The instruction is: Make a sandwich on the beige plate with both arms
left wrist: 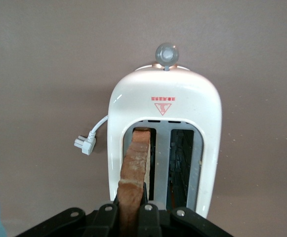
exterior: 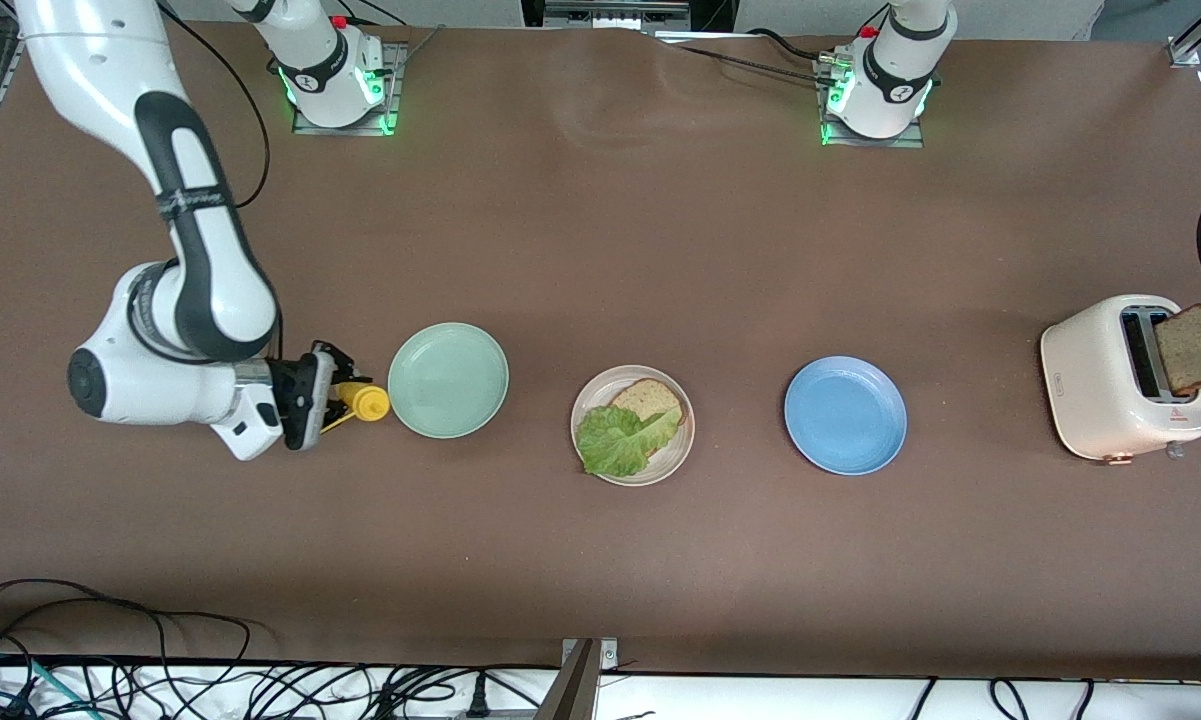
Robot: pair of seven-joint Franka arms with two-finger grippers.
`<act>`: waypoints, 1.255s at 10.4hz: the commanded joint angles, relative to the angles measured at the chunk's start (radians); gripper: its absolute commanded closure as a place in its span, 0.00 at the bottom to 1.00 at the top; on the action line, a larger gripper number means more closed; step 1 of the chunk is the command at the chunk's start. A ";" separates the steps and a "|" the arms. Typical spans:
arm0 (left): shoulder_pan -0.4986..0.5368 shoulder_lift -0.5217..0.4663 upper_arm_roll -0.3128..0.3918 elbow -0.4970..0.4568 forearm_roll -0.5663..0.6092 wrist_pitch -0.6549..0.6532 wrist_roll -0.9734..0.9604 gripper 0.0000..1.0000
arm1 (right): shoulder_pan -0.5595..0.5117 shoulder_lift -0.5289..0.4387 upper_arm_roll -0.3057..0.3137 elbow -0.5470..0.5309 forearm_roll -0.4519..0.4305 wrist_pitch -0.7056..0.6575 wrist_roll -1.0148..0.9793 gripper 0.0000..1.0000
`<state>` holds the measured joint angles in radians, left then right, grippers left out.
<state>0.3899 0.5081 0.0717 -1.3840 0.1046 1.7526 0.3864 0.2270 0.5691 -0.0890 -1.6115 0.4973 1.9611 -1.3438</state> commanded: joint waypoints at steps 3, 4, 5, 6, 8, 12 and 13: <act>-0.003 -0.149 -0.062 0.013 0.009 -0.047 0.020 1.00 | 0.285 -0.035 -0.151 0.004 -0.162 -0.005 0.407 1.00; -0.003 -0.172 -0.079 0.013 0.007 -0.047 0.020 1.00 | 0.355 -0.026 -0.178 0.039 -0.218 -0.019 0.513 1.00; -0.003 -0.201 -0.096 0.013 0.007 -0.047 0.019 1.00 | 0.411 -0.002 -0.184 0.098 -0.294 -0.081 0.617 1.00; -0.002 -0.238 -0.098 0.011 0.007 -0.050 0.020 1.00 | 0.449 0.038 -0.183 0.198 -0.357 -0.166 0.720 1.00; -0.003 -0.285 -0.104 0.011 0.007 -0.074 0.022 1.00 | 0.535 0.147 -0.184 0.387 -0.463 -0.307 0.857 1.00; -0.002 -0.342 -0.162 0.011 0.007 -0.113 0.009 1.00 | 0.670 0.251 -0.184 0.462 -0.615 -0.332 0.963 1.00; -0.002 -0.341 -0.155 0.011 0.007 -0.111 0.011 1.00 | 0.683 0.277 -0.184 0.473 -0.631 -0.321 0.963 1.00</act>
<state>0.3834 0.1807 -0.0846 -1.3590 0.1044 1.6468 0.3880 0.8912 0.7951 -0.2536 -1.2043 -0.1008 1.6602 -0.3902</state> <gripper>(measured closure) 0.903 0.670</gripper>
